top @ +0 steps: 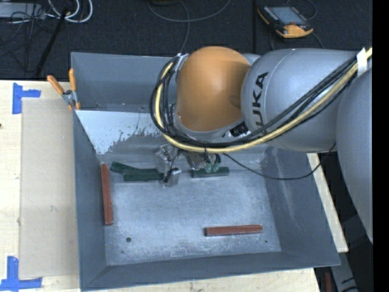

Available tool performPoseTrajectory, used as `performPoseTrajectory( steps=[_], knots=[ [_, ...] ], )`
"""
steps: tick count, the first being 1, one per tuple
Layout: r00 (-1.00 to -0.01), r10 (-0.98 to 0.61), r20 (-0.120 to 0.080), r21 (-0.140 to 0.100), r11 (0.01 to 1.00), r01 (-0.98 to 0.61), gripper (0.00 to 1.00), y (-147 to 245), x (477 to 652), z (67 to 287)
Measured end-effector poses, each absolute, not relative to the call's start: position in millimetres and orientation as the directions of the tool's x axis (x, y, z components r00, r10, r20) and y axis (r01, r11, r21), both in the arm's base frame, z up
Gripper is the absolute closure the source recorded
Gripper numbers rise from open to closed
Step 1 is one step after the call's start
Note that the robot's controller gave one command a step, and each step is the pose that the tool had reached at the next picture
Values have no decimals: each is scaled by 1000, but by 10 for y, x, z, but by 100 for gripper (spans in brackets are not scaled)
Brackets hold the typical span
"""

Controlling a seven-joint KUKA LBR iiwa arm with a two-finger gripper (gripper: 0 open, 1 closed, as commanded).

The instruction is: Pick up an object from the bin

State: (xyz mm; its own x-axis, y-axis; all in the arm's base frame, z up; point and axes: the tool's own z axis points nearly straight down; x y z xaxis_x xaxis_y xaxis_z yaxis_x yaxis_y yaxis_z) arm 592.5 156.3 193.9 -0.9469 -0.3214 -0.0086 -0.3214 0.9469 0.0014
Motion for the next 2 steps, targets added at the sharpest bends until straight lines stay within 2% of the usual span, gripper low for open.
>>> performPoseTrajectory(
  steps=[1,2],
  knots=[
    [-832,-555,-6,-3,832,-555,100,1232,5815,2688],
    [-687,-726,-3,-1,687,-726,100,1079,5824,2887]
  ],
)
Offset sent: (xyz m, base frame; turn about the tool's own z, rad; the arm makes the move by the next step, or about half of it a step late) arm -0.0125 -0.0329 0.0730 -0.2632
